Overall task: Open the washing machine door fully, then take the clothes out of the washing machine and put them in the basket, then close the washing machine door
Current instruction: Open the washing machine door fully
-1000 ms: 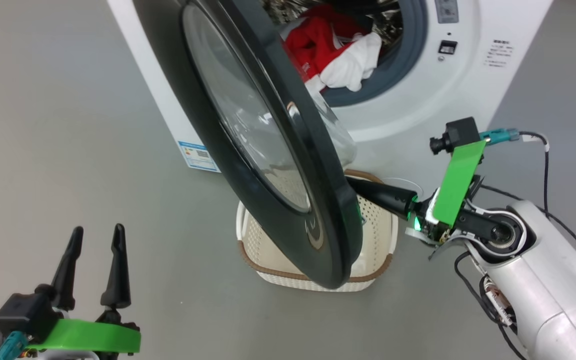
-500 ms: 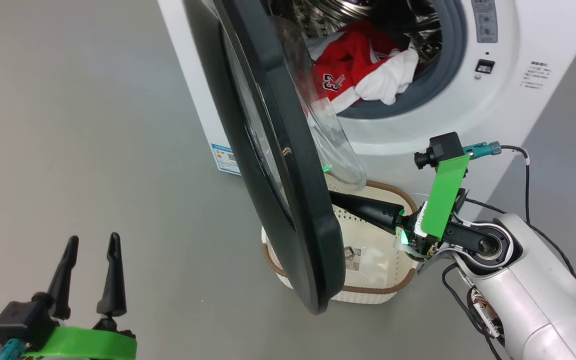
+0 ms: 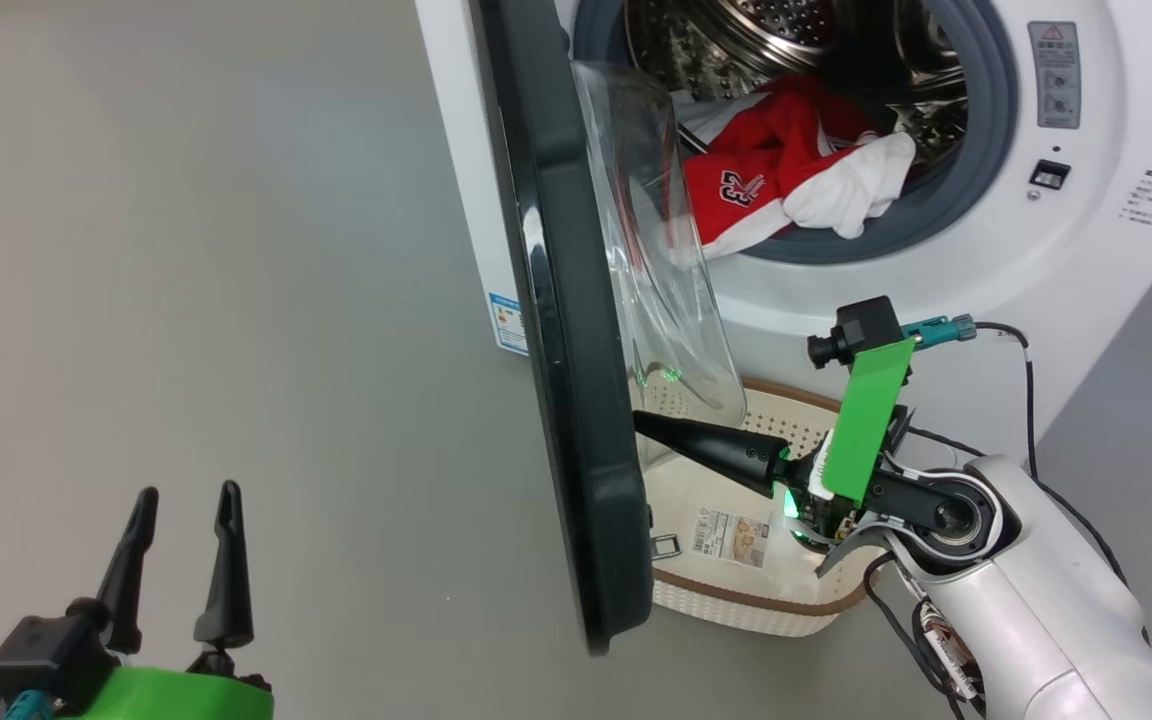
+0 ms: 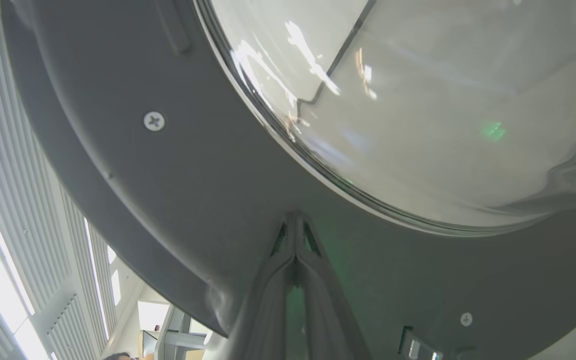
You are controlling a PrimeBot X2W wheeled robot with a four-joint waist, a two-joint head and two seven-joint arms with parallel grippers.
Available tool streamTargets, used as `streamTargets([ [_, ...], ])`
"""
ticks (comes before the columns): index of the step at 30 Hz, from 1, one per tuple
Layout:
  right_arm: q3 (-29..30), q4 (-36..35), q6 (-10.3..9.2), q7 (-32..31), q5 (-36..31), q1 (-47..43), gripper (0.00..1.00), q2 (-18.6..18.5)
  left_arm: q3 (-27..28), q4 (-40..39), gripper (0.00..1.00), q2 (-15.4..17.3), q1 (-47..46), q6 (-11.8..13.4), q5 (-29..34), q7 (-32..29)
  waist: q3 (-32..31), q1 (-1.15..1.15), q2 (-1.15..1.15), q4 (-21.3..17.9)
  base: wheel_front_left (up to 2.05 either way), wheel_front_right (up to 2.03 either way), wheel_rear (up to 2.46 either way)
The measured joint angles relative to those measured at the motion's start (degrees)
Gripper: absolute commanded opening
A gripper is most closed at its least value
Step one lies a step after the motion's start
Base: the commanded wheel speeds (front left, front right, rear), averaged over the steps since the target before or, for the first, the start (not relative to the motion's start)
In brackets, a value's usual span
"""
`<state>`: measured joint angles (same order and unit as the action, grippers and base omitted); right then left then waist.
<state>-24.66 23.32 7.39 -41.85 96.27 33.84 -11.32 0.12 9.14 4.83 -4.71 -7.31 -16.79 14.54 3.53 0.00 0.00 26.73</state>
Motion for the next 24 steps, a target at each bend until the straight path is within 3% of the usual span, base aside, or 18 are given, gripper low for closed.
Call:
streamTargets([
  [10, 1.03, 0.57, 0.0, -0.68, -0.91, -0.64, 0.0, 1.72, 0.45, -0.05, 1.0, -0.2, 0.32, 0.0, 0.01, 0.0, -0.34, 0.0, 0.0, 3.06, 0.0, 0.0, 0.0],
  [24, 1.35, 1.96, 0.0, -1.96, -1.54, 0.31, 0.0, 4.11, 2.2, -0.94, 1.0, -1.22, 1.24, 0.0, 0.16, 0.0, 0.7, 0.0, 0.0, 3.7, 0.0, 0.0, 0.0],
])
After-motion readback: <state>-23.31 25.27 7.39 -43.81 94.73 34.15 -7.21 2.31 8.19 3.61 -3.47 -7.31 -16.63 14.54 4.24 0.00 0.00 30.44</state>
